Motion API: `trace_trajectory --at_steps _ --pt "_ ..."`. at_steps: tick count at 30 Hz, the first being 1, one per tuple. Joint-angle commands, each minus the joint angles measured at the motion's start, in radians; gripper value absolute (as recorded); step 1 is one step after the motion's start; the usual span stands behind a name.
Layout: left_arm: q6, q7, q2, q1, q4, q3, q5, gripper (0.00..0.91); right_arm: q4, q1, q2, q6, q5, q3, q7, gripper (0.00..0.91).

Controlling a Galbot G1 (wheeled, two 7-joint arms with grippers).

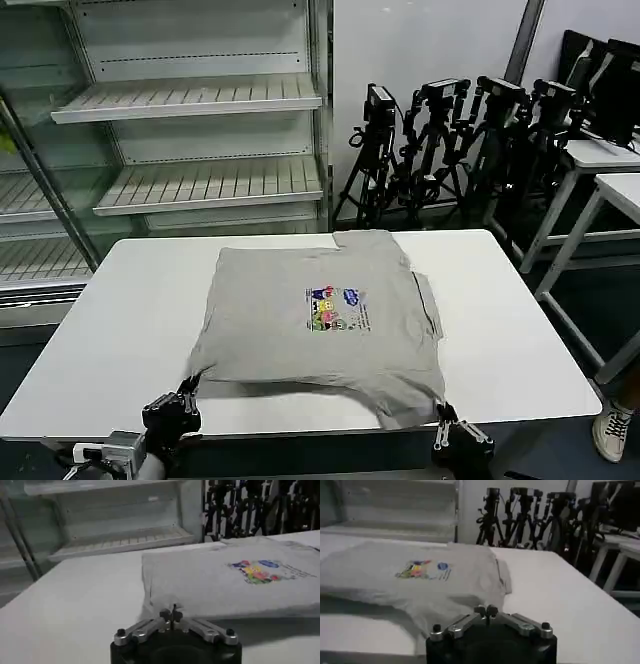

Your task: Fold and organize the clothes.

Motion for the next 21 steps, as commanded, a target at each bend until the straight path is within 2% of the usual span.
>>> trace_trajectory --at_steps 1,2,7,13,18,21 --pt "-0.005 -0.004 0.040 -0.028 -0.017 -0.019 0.017 0.020 0.001 0.127 -0.025 0.018 0.103 0.010 0.036 0.000" --pt "-0.006 -0.004 0.055 -0.057 0.003 -0.013 -0.002 0.020 -0.039 0.192 -0.050 0.016 0.150 0.003 0.055 0.000" --pt "-0.005 -0.010 0.101 -0.174 0.087 0.026 -0.036 0.020 -0.165 0.396 -0.126 0.012 0.225 -0.018 0.087 0.000" --pt "-0.002 -0.009 0.171 -0.349 0.216 0.075 -0.072 0.020 -0.317 0.627 -0.194 -0.037 0.323 -0.063 0.113 0.000" --pt "0.002 -0.002 0.219 -0.465 0.305 0.126 -0.080 0.020 -0.406 0.739 -0.234 -0.083 0.382 -0.108 0.113 0.000" --pt "0.006 0.005 0.232 -0.500 0.341 0.161 -0.071 0.020 -0.446 0.779 -0.247 -0.116 0.380 -0.138 0.098 0.000"
